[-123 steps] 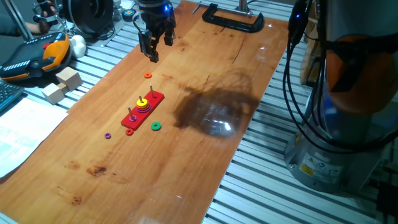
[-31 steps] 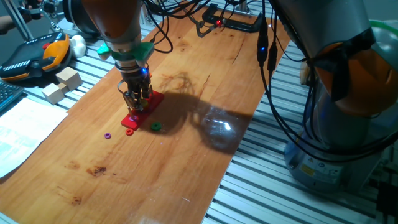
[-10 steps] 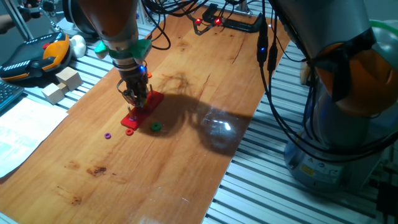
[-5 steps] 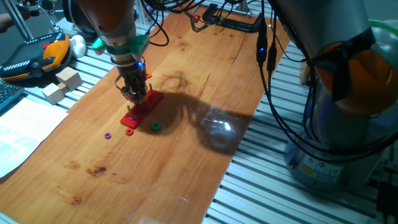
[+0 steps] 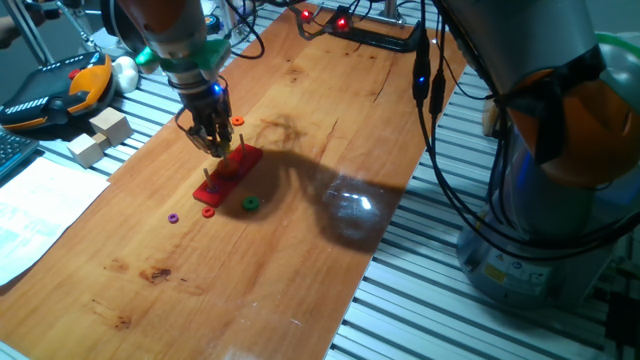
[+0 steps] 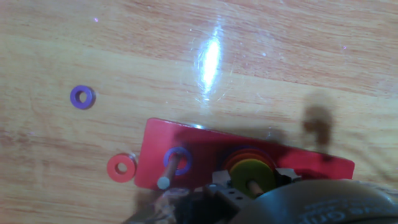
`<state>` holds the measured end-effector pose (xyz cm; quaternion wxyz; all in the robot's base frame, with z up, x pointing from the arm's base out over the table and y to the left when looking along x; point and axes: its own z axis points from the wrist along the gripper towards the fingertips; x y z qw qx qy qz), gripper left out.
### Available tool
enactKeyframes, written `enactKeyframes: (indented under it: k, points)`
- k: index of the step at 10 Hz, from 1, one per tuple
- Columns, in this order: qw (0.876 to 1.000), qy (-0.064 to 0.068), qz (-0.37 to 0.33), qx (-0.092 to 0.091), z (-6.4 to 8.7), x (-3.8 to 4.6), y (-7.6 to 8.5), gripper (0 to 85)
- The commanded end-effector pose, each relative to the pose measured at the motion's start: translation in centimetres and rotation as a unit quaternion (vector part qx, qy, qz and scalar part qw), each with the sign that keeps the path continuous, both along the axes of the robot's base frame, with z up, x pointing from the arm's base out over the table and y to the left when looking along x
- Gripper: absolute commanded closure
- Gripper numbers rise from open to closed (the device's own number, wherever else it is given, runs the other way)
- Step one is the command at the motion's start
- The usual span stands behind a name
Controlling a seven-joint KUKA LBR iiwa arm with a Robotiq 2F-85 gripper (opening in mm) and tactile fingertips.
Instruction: Take out one Hanoi block and throw it aside
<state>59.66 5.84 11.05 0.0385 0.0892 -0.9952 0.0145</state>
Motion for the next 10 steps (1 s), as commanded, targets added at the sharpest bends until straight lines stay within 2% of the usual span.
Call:
enactKeyframes:
  k: [1, 6, 9, 10]
  points:
    - [1.0, 0.002, -0.003, -0.001, 0.5, -0.06, 0.2, 45.0]
    - [0.999, 0.013, -0.049, 0.0, 3.4, -0.41, 3.8, 45.3]
    - [0.998, 0.012, -0.068, -0.004, 4.0, -1.01, 5.4, 45.7]
    - [0.997, 0.01, -0.076, -0.006, 4.1, -1.44, 6.0, 45.7]
